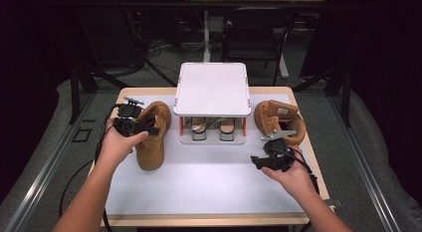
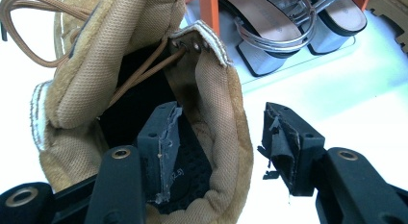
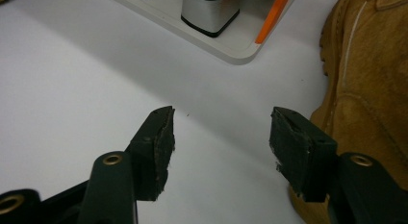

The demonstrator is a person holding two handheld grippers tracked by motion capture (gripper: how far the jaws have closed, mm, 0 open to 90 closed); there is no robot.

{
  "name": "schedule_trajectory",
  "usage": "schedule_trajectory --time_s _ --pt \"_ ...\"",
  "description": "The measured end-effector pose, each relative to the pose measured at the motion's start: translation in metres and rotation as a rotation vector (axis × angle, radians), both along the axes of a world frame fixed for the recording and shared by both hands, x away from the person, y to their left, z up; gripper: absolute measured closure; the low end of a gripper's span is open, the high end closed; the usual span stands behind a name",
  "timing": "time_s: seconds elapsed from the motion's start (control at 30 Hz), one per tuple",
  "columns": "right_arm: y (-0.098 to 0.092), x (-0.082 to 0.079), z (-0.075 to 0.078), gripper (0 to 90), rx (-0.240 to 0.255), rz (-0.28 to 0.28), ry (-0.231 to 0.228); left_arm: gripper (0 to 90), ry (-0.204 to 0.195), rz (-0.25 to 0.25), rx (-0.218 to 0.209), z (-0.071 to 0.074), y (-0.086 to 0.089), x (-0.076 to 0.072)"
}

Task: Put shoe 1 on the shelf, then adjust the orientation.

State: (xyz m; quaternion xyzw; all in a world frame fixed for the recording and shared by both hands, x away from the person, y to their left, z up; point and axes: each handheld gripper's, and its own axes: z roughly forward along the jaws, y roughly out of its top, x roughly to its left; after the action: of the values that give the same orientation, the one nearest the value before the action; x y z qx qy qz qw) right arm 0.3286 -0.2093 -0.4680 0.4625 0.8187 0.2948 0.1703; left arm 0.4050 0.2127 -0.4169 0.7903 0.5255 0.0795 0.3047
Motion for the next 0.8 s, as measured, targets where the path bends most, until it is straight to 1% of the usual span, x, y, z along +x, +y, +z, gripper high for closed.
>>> schedule_trajectory --time_s 0.1,0.13,0.17,0.2,0.33,0.43,0.47,0.57,0.6,0.63,0.8 --pt "-0.002 0.004 0.007 44.3 -0.009 -0.004 0.013 46.9 -0.005 0.004 0.000 0.001 0.002 -0.001" --pt "-0.002 0.005 0.009 44.7 -0.004 -0.004 0.023 46.9 -0.005 0.004 -0.001 0.002 0.003 -0.001" --pt "-0.003 0.007 0.011 45.8 -0.011 -0.007 0.034 46.8 -0.007 0.011 -0.004 0.002 0.003 -0.001" --pt "-0.005 0.008 0.013 46.7 -0.005 -0.019 0.043 46.7 -0.007 0.010 -0.005 0.002 0.003 -0.001" --pt "-0.013 0.013 0.021 49.0 0.001 -0.038 0.045 45.8 -0.007 0.008 -0.005 0.002 0.004 -0.001" --pt "-0.018 0.016 0.026 52.3 0.014 -0.049 0.060 45.4 -0.005 0.000 0.002 0.002 0.003 -0.001" --pt "-0.020 0.017 0.027 53.9 0.016 -0.049 0.064 45.4 -0.006 0.000 0.002 0.002 0.003 -0.001" --pt "-0.023 0.019 0.030 55.1 0.017 -0.052 0.065 45.4 -0.005 0.002 0.002 0.002 0.003 -0.001" --pt "-0.027 0.021 0.035 56.5 0.017 -0.057 0.068 45.4 -0.007 0.002 0.004 0.002 0.003 -0.001" --pt "-0.027 0.021 0.036 57.0 0.024 -0.062 0.067 45.4 -0.009 0.003 0.004 0.003 0.003 -0.001" --pt "-0.031 0.026 0.047 58.9 0.014 -0.082 0.069 45.4 -0.008 0.009 0.006 0.004 0.004 -0.001"
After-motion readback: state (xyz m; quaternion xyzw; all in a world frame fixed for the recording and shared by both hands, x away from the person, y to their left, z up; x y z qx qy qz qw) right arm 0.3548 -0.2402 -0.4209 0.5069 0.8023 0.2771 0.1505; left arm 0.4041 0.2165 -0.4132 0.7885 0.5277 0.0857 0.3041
